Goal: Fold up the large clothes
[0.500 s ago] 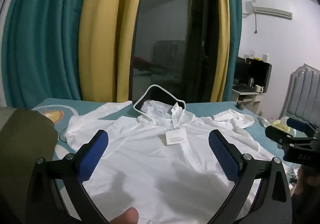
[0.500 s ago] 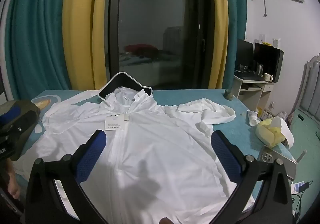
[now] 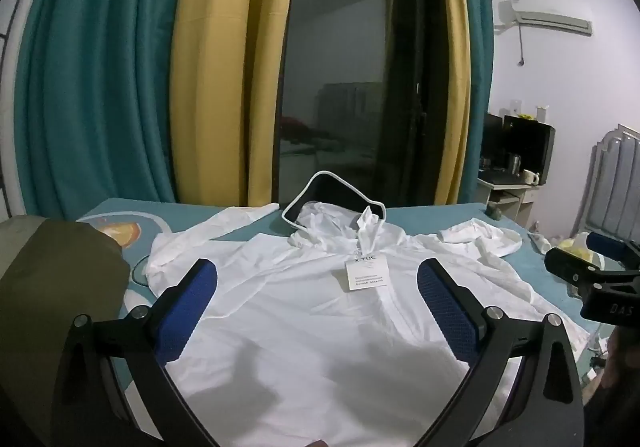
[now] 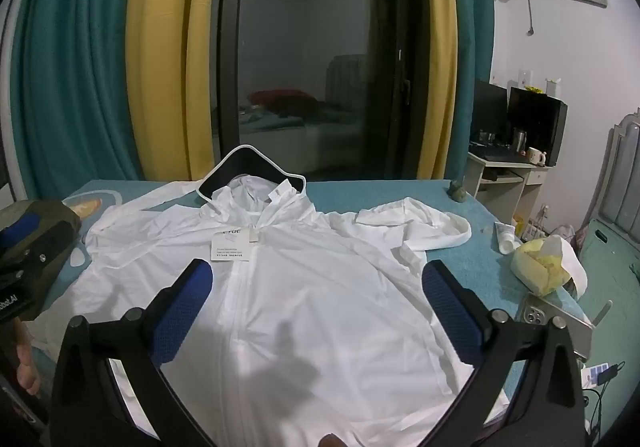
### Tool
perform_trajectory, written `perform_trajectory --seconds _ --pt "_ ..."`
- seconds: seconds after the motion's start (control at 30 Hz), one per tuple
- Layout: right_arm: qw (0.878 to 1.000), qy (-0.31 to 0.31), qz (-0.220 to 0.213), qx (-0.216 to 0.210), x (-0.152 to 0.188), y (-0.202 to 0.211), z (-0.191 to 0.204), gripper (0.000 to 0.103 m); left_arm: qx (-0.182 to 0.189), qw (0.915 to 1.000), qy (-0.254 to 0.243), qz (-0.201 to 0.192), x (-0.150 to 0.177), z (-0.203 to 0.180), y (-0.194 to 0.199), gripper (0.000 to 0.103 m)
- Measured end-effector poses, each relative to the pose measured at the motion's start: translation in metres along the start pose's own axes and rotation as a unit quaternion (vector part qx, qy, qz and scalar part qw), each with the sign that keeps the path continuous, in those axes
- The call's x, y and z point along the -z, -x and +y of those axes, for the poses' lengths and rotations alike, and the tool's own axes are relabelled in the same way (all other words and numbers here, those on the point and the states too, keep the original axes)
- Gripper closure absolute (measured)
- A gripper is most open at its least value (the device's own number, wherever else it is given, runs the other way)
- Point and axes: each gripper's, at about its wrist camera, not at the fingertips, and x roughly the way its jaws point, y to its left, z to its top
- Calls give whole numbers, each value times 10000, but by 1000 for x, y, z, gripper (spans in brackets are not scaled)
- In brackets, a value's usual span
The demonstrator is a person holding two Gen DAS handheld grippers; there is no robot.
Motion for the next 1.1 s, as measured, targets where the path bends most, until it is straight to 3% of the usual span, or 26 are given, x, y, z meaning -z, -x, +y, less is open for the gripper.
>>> perform_trajectory --seconds 1.1 --pt "10000 -5 4 -10 3 3 1 0 53 9999 114 88 -2 8 5 1"
